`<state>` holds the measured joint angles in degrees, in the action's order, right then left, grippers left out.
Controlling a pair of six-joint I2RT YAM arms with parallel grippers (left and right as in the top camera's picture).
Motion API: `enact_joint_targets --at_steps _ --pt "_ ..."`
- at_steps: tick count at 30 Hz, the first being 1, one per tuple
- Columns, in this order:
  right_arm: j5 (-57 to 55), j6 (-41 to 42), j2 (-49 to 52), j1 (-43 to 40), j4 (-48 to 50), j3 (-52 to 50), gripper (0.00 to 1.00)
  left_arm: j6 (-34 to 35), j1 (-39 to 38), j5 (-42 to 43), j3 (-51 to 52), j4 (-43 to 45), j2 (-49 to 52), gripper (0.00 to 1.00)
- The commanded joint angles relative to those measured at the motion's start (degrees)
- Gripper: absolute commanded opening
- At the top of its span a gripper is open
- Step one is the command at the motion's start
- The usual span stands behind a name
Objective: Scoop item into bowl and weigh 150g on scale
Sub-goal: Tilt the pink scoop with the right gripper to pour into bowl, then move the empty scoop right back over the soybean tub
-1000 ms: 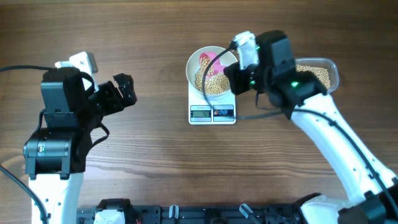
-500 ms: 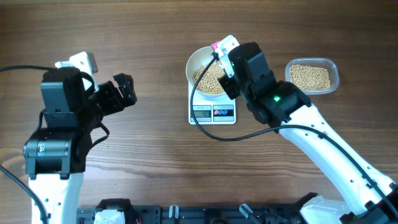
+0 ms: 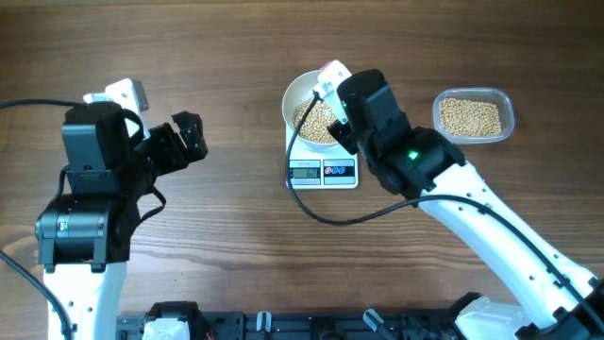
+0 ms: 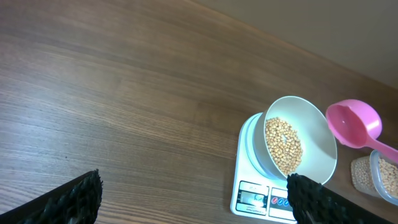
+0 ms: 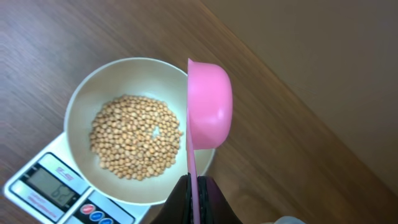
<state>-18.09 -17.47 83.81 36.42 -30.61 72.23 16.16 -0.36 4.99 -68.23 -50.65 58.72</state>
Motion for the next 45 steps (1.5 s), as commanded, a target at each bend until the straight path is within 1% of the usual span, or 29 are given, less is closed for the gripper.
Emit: enact_joint_targets --at_steps 1,3,6,9,12,16,18,20,23,27,31,36,45 --pt "0.55 9.62 -1.16 0.24 0.31 -0.13 0.04 -0.74 0.33 -0.55 -1.09 0.0 0.22 1.0" --pt "7.06 18.08 -1.18 -0.13 -0.13 -0.13 0.04 -0.74 0.33 -0.55 -1.09 -0.02 0.22 1.0" --pt "14.93 23.12 -1.27 -1.95 0.61 -0.13 0.04 -0.74 0.33 -0.55 -1.09 0.0 0.22 1.0" --pt "22.14 28.3 -1.84 -5.75 1.55 -0.13 0.04 -0.74 0.31 -0.55 -1.09 0.0 0.22 1.0" --pt "32.54 35.71 -2.4 -12.07 3.02 -0.13 0.04 -0.74 0.31 -0.55 -1.09 0.0 0.22 1.0" --pt "46.93 41.81 -2.51 -21.53 4.24 -0.13 0.04 -0.74 0.31 -0.55 -1.09 0.0 0.22 1.0" --pt "52.33 41.81 -2.51 -26.38 3.91 -0.13 0.04 -0.74 0.31 -0.55 -1.09 -0.02 0.22 1.0" --pt "54.34 41.48 -2.51 -29.81 2.95 -0.13 0.04 -0.74 0.33 -0.55 -1.09 -0.02 0.22 1.0" --pt "54.45 40.98 -2.51 -35.08 0.04 -0.13 0.04 -0.74 0.31 -0.55 -1.09 -0.02 0.22 1.0" --pt "54.42 33.66 -2.51 -42.21 -3.82 -0.13 0.04 -0.74 0.31 -0.55 -1.09 -0.02 0.22 1.0" --pt "54.42 32.33 -2.51 -46.58 -3.37 -0.13 0.04 -0.74 0.33 -0.57 -1.09 -0.02 0.22 1.0" --pt "54.45 29.33 -2.51 -49.27 -0.83 -0.13 0.04 -0.74 0.31 -0.55 -1.09 0.0 0.22 1.0" --pt "54.45 23.65 -2.51 -49.27 0.55 -0.13 0.04 -0.74 0.31 -0.55 -1.09 0.0 0.22 1.0"
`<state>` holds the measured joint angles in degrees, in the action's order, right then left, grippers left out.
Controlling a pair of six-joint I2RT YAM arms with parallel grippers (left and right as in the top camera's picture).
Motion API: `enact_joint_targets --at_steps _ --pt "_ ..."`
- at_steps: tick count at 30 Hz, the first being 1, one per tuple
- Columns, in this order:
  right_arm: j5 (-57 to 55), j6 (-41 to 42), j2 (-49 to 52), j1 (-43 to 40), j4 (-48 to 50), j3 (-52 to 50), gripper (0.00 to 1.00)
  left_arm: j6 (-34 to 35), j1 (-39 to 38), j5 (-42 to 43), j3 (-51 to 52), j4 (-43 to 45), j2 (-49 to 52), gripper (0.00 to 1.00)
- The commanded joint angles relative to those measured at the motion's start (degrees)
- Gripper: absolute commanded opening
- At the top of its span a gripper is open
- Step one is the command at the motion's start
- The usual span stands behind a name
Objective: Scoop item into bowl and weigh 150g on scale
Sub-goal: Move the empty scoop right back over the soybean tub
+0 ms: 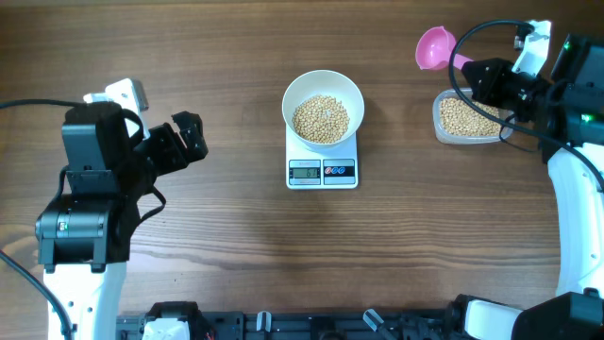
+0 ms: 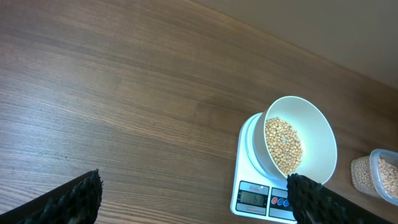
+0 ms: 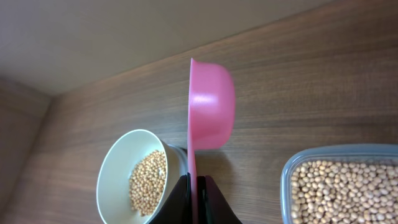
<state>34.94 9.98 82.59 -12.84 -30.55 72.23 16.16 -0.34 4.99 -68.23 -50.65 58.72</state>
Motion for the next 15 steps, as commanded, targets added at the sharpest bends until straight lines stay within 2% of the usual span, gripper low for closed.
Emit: enact_joint_targets --at_steps 1,5,15 --pt "1.44 -3.78 -1.29 0.0 0.48 -0.13 0.04 -0.74 0.31 -0.55 -1.09 -0.02 0.22 1.0" --pt "1.46 -3.21 -1.4 0.0 0.44 -0.13 0.04 -0.74 0.28 -0.55 -1.09 0.0 0.22 1.0" --pt "1.4 13.05 -2.36 0.0 4.55 -0.13 0.04 -0.74 0.28 -0.55 -1.09 -0.02 0.22 1.0"
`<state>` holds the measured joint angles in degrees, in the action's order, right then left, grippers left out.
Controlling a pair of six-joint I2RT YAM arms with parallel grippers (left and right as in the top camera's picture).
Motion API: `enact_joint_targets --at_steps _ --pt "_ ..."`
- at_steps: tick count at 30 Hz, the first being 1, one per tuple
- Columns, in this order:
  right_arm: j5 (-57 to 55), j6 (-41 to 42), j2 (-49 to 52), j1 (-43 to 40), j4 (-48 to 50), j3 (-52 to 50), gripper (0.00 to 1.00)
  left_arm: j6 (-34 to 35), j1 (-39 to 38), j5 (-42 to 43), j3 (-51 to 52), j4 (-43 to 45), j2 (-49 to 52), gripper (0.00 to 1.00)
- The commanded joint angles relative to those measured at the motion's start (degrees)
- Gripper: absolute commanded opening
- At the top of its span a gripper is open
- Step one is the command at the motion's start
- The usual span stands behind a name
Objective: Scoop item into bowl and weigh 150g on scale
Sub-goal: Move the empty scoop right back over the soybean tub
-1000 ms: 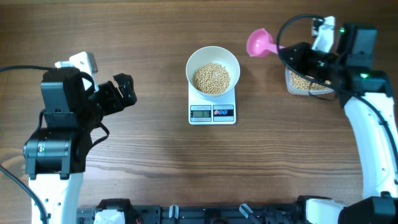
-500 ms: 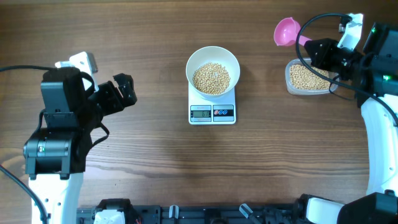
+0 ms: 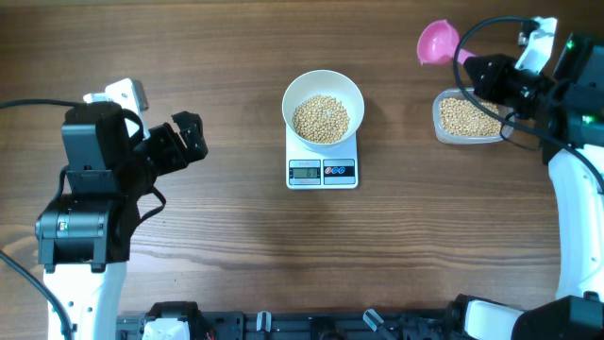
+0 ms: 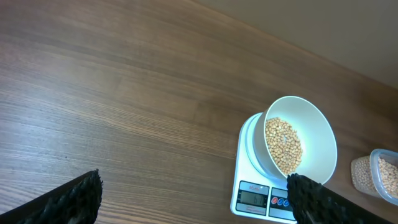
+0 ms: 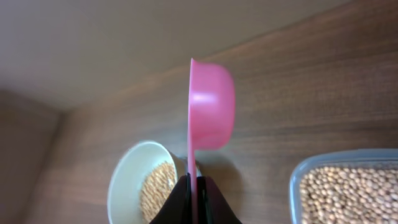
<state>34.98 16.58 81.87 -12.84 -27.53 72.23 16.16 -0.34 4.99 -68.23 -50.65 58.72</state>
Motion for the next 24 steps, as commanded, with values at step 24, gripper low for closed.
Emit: enact_joint_targets --at_steps 24 --pt "-13.46 2.73 -1.64 0.0 0.55 -0.13 0.04 -0.74 0.28 -0.55 -1.09 0.0 0.22 1.0"
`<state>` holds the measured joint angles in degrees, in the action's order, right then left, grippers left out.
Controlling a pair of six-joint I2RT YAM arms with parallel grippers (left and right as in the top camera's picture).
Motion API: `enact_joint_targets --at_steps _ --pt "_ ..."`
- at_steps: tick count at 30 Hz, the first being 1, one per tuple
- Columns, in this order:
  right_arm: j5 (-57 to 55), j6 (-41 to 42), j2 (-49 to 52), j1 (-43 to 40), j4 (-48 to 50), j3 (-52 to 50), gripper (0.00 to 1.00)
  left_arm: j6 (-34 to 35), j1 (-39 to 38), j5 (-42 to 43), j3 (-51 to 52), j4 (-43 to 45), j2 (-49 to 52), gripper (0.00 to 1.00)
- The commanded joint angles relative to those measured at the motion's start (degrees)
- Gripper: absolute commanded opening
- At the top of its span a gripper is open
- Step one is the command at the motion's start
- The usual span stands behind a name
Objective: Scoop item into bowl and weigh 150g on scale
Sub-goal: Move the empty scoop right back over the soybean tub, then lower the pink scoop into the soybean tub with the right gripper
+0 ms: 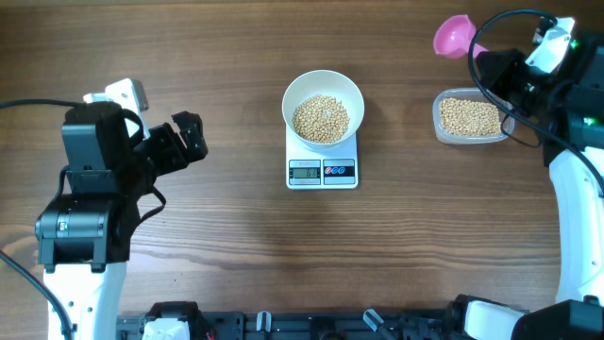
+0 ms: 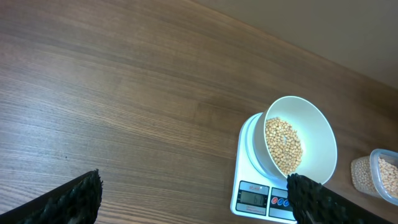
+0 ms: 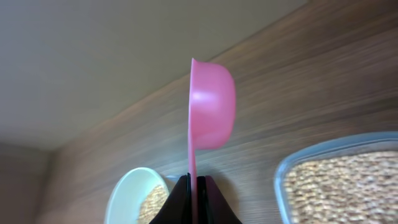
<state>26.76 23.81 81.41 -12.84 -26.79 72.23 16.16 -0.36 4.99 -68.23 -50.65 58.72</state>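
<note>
A white bowl (image 1: 324,106) partly filled with tan beans stands on a small white scale (image 1: 323,170) at the table's middle. A clear tub of the same beans (image 1: 471,117) sits to its right. My right gripper (image 3: 193,184) is shut on the handle of a pink scoop (image 1: 455,35), held in the air beyond the tub's far left corner; the scoop (image 3: 210,103) looks edge-on in the wrist view. My left gripper (image 2: 193,196) stays open above bare table on the left, with the bowl (image 2: 300,143) ahead of it.
The scale's display (image 2: 252,198) is lit but unreadable. Black cables run from both arms. A dark rail (image 1: 311,326) runs along the table's near edge.
My right gripper has carried the pink scoop a little further right and toward the table's far edge. The left arm, bowl and scale have not moved.
My right gripper first held the pink scoop tipped over the bowl on the scale. Then it was away at the right, with the scoop beside the bean tub. Since then the scoop has shifted further to the far right corner. The left arm stayed still throughout.
</note>
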Motion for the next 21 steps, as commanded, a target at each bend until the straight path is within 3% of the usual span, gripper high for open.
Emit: enact_joint_targets --at_steps 1,8,12,21 --pt "-5.84 -5.68 -1.18 0.0 -0.31 -0.13 0.04 -0.74 0.31 -0.55 -1.09 0.0 0.22 1.0" --pt "-7.69 -20.09 -1.4 0.0 -6.75 -0.13 0.04 -0.74 0.33 -0.55 -1.09 0.0 0.22 1.0" --pt "-15.45 -25.59 -1.38 0.0 -9.94 -0.13 0.04 -0.74 0.31 -0.55 -1.09 0.0 0.22 1.0" --pt "-21.7 -35.52 -1.14 0.02 -15.69 -0.2 0.05 -0.74 0.31 -0.55 -1.09 0.0 0.22 1.0"
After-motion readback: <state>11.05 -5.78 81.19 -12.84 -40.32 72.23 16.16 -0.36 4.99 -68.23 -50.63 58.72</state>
